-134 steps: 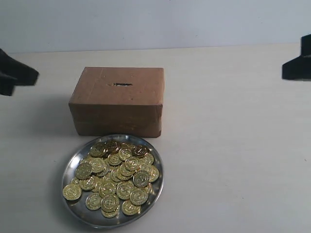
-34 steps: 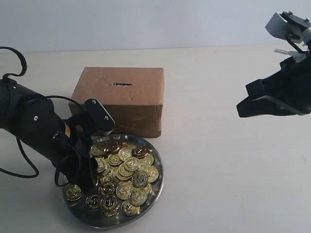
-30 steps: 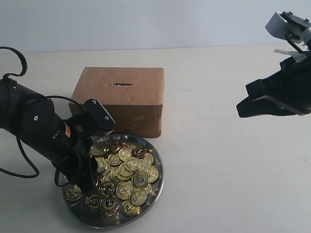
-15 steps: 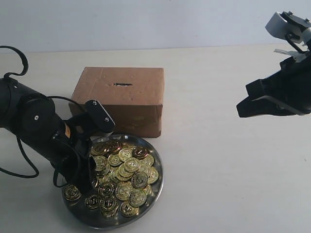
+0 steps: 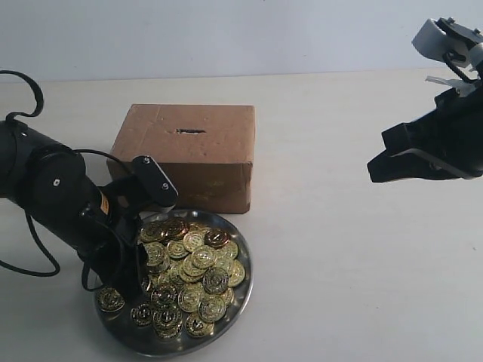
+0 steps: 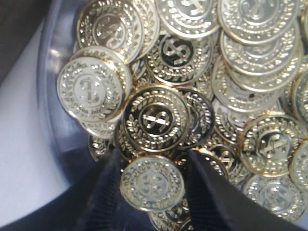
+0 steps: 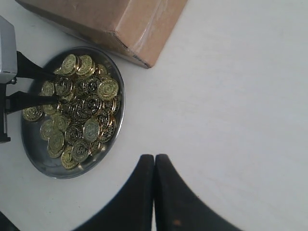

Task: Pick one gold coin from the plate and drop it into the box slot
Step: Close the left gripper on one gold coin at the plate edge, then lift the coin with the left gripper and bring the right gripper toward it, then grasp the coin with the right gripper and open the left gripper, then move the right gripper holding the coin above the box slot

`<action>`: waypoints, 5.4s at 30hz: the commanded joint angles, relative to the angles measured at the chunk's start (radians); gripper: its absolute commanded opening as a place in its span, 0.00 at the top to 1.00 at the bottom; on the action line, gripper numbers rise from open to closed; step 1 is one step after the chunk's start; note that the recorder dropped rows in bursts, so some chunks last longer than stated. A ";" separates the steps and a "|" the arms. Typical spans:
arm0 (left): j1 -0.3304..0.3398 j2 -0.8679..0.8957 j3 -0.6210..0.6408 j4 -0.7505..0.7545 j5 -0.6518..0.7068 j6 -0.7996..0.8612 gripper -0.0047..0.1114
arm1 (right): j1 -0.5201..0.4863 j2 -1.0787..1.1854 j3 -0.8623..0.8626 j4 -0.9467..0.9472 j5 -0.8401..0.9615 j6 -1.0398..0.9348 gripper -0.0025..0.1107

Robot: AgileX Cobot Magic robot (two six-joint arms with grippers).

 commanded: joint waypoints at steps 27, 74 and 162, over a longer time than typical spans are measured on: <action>-0.003 -0.277 -0.075 -0.527 0.293 0.535 0.64 | 0.066 0.005 -0.006 0.262 0.163 -0.167 0.98; -0.269 -0.389 -0.075 -0.150 0.094 0.233 0.65 | 0.332 0.383 -0.006 0.728 0.122 -0.278 0.64; -0.070 -1.095 0.046 0.152 0.542 -0.281 0.72 | 0.455 1.000 -1.312 -0.297 0.182 -0.188 0.98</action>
